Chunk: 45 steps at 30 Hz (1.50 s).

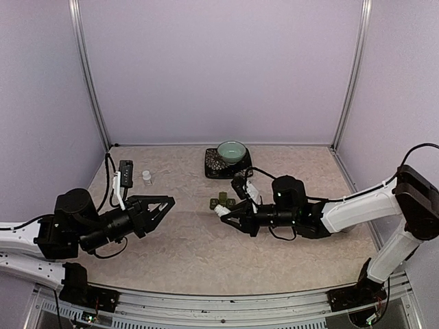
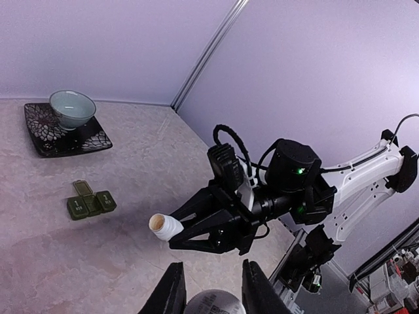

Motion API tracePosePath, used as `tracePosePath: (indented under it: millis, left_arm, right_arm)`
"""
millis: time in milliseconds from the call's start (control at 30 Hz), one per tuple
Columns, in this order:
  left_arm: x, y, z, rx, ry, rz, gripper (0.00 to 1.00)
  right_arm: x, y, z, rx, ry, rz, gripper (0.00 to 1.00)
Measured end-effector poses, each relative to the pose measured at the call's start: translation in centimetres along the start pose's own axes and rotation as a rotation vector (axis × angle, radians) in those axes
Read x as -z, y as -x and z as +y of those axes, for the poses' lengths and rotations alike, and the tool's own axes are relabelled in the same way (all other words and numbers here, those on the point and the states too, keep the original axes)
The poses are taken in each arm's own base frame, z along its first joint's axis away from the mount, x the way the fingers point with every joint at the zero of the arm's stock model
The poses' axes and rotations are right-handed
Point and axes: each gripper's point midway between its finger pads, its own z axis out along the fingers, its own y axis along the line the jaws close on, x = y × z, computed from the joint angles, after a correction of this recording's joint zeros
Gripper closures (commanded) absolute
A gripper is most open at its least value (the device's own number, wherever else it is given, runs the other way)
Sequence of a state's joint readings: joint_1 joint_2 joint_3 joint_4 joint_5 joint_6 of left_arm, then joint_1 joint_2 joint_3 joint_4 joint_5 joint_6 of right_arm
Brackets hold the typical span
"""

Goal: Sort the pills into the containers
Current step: Pour the pill into the compartment of the pill container.

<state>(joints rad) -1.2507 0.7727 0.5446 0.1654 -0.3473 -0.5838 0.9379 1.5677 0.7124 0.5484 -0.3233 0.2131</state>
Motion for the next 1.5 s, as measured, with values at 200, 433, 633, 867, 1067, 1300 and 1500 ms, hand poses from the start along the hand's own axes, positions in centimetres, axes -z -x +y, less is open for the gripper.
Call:
tracePosePath:
  millis: [200,433,633,867,1067,1300,1500]
  left_arm:
    - [0.5,-0.2,0.4,0.012,0.004,-0.001,0.72]
    - [0.8,-0.3,0.7,0.016,0.008,-0.003,0.72]
    - [1.1,-0.1,0.8,0.02,0.006,-0.009,0.72]
    - [1.5,0.3,0.7,0.027,0.0,-0.025,0.72]
    - [1.6,0.0,1.2,0.027,0.012,-0.021,0.72]
    - [1.6,-0.1,1.3,0.025,0.018,-0.021,0.72]
    - [1.6,-0.1,1.3,0.026,0.019,-0.022,0.72]
  right_arm:
    - [-0.7,-2.4,-2.9,-0.01,-0.058,0.048,0.82]
    - [-1.4,-2.9,-5.7,0.01,-0.108,0.071,0.82]
    - [-2.1,-3.6,-7.3,0.021,-0.133,0.101,0.82]
    - [-2.8,-4.6,-8.8,0.021,-0.152,0.145,0.81]
    - [-3.1,-3.8,-9.8,0.037,-0.167,0.158,0.81]
    - [-3.4,-3.9,-11.3,0.039,-0.187,0.187,0.81]
    - [-3.6,-4.9,-11.9,0.034,-0.193,0.233,0.81]
